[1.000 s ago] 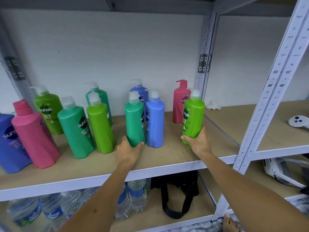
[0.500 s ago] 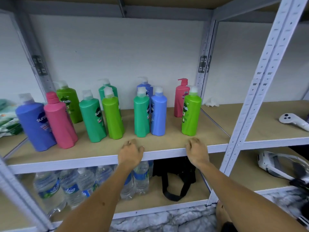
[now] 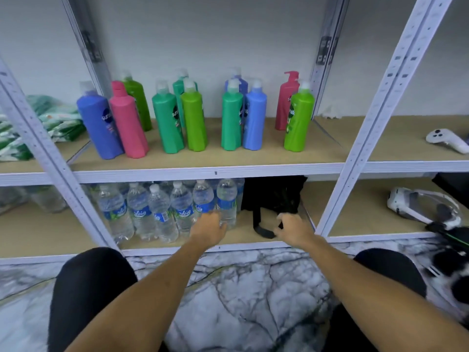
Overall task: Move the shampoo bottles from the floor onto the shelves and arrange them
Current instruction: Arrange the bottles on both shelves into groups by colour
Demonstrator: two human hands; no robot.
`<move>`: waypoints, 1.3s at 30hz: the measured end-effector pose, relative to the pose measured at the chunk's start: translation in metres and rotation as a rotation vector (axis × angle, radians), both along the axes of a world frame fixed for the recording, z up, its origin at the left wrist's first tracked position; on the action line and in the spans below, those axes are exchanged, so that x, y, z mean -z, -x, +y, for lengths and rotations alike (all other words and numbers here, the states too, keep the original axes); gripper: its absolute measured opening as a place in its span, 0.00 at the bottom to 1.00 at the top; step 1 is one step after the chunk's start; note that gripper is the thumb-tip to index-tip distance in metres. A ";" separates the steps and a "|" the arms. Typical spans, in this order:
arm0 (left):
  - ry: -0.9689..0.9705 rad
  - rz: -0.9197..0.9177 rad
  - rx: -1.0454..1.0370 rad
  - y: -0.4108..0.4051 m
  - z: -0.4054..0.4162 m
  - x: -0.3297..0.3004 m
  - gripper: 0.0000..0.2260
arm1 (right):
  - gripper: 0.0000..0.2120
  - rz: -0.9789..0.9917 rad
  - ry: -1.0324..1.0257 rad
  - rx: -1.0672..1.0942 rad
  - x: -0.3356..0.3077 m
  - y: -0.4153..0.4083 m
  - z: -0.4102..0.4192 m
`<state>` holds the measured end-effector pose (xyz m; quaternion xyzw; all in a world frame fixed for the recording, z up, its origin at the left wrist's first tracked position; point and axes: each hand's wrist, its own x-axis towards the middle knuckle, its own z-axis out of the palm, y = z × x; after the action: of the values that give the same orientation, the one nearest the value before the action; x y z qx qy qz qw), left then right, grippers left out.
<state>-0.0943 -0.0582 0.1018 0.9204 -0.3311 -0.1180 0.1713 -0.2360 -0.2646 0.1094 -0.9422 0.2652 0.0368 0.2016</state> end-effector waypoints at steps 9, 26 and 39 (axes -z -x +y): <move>-0.164 0.119 0.020 -0.024 -0.025 0.054 0.20 | 0.25 0.154 -0.119 -0.044 0.060 -0.015 -0.019; 0.067 0.168 0.053 -0.006 -0.134 -0.289 0.16 | 0.11 -0.008 -0.205 -0.001 -0.282 -0.015 -0.083; 0.496 -0.128 0.153 0.032 -0.231 -0.559 0.11 | 0.14 -0.480 -0.111 0.022 -0.539 0.014 -0.152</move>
<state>-0.1259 -0.2887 0.6607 0.8283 -0.4286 0.0126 0.3607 -0.2500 -0.4170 0.6487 -0.9083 0.2178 -0.1757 0.3108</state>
